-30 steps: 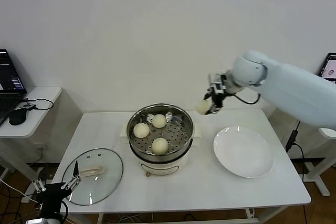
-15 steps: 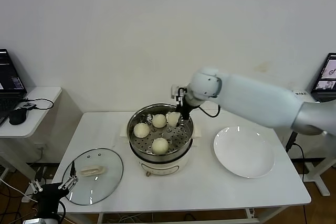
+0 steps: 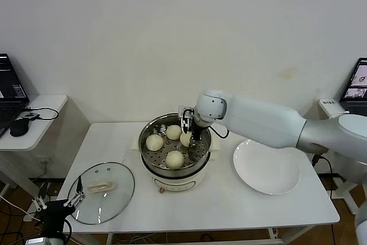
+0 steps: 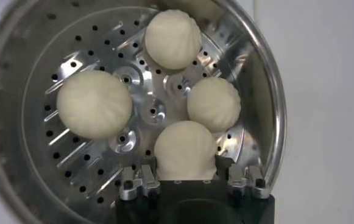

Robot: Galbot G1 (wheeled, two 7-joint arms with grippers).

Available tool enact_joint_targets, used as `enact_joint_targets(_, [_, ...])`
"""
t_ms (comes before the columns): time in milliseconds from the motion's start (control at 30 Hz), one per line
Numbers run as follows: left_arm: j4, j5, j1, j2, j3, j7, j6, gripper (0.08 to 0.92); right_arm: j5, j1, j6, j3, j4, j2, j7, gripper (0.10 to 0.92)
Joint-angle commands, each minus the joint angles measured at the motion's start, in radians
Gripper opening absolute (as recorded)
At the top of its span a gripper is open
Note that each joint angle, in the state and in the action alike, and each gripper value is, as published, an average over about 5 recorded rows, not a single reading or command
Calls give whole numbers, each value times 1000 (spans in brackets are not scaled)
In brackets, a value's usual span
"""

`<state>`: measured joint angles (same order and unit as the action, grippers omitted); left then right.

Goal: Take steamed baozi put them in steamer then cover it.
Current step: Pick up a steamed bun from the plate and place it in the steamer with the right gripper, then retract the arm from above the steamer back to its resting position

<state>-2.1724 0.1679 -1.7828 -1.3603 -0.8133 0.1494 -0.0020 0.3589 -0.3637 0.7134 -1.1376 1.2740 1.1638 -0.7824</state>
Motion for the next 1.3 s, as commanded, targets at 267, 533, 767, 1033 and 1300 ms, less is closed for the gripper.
enact_joint_targets(267, [-2,-1,2,-1,0,-1,2,823,17,-26,13,63,97,-74,24,765])
enact_joint_targets(533, [-1,-1,6,-4,4,-2,1,823,172,15,8,195,340,-292,276,822])
enact_joint_targets(767, [5,-2,4,-2,0,-1,-1,823,188,453,-186,530,534,-484,627,823])
enact_joint_targets(1033, [13,-9,5,-7,16,4,-1,823,-86,1196,-537,1196,594,-418,700,823])
enact_joint_targets(1300, [67,-91,23,1,55,29,2,823,-238,1631,-851,1628,572,-148,633,823])
